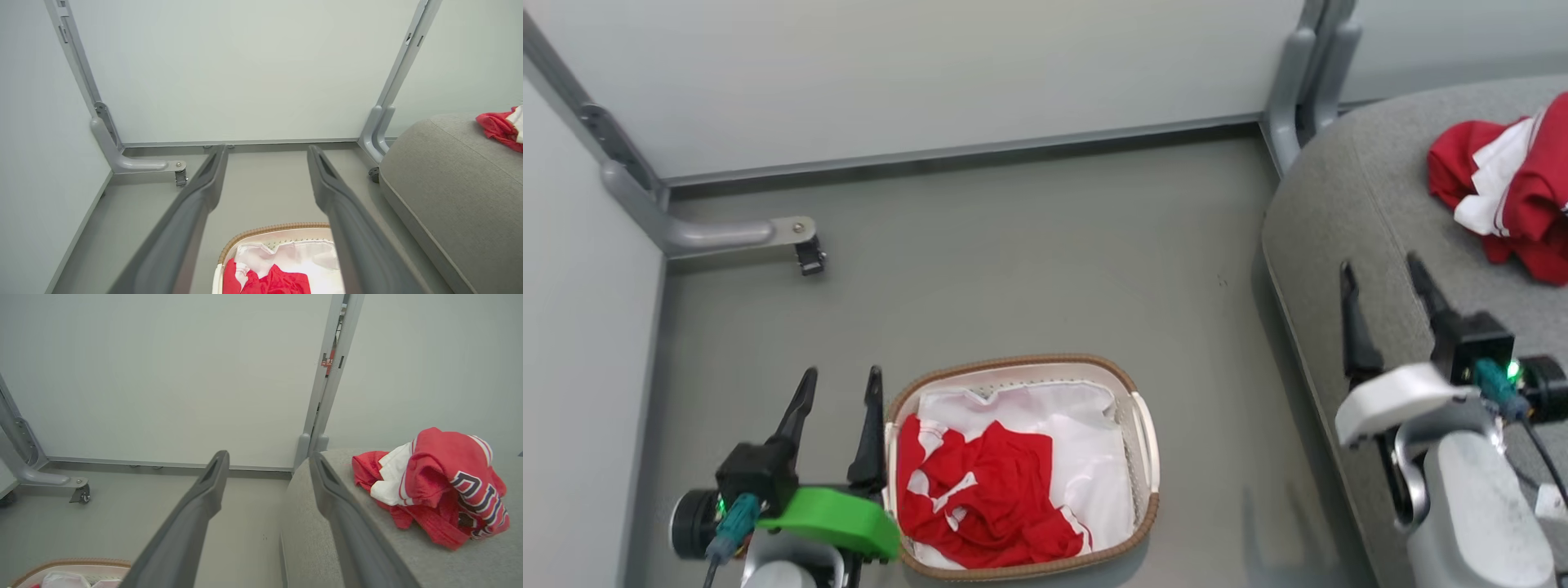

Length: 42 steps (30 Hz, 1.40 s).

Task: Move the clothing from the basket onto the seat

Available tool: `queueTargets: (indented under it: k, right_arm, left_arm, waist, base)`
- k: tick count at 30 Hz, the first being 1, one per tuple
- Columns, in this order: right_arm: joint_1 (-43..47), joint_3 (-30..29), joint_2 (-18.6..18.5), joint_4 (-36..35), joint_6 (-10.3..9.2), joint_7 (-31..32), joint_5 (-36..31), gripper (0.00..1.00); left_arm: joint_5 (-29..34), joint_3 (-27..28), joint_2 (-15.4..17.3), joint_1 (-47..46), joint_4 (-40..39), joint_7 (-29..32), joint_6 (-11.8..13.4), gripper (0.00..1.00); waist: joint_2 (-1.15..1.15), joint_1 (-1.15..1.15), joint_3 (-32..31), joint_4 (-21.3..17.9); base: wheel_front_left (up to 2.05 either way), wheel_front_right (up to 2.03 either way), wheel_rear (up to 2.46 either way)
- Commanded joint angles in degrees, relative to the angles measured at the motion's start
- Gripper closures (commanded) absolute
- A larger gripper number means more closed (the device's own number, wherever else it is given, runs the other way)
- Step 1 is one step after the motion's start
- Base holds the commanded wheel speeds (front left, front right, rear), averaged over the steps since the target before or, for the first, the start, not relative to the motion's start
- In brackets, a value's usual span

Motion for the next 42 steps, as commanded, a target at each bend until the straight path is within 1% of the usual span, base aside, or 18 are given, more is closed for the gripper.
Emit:
queueTargets:
  k: [1,6,9,16,21,29,42]
  right_arm:
    - [2.3,1.0,-0.2,-1.2,-0.06,-0.1,1.6,0.00]
    - [9.0,4.0,-0.2,-4.8,-0.06,-0.1,5.9,0.00]
    - [12.5,4.7,-0.2,-5.8,-0.06,-0.1,8.6,0.00]
    - [17.1,6.7,-0.1,-6.2,-0.06,-0.1,10.8,0.00]
    - [17.8,7.8,-0.1,-6.0,-0.06,-0.1,11.4,0.00]
    - [17.2,8.0,-0.1,-5.7,-0.06,-0.1,11.4,0.00]
    - [16.3,8.2,-0.1,-5.6,-0.06,-0.1,10.7,0.00]
  left_arm:
    - [0.7,1.0,-0.4,1.8,-0.6,0.0,0.2,0.00]
    - [1.4,3.8,-1.2,5.9,-1.7,0.0,-0.5,0.00]
    - [1.2,5.1,-1.9,7.9,-2.2,0.0,-0.6,0.00]
    - [1.6,6.4,-2.4,10.0,-2.6,0.0,-0.9,0.00]
    - [1.5,7.0,-2.6,10.5,-2.5,0.0,-1.3,0.00]
    - [1.4,6.7,-2.6,10.2,-2.1,0.0,-1.8,0.00]
    - [0.7,5.7,-2.6,9.1,-1.9,0.0,-1.2,0.00]
  waist:
    - [0.00,0.00,-2.8,2.7]
    - [0.00,0.00,-4.1,3.3]
    - [0.00,0.00,-4.8,3.4]
    - [0.00,0.00,-5.9,3.0]
    - [0.00,0.00,-6.1,2.7]
    - [0.00,0.00,-5.9,2.8]
    - [0.00,0.00,-4.8,2.4]
  base:
    - [0.00,0.00,0.00]
    - [0.00,0.00,0.00]
    - [0.00,0.00,0.00]
    - [0.00,0.00,0.00]
    - [0.00,0.00,0.00]
    - [0.00,0.00,0.00]
    - [0.00,0.00,0.00]
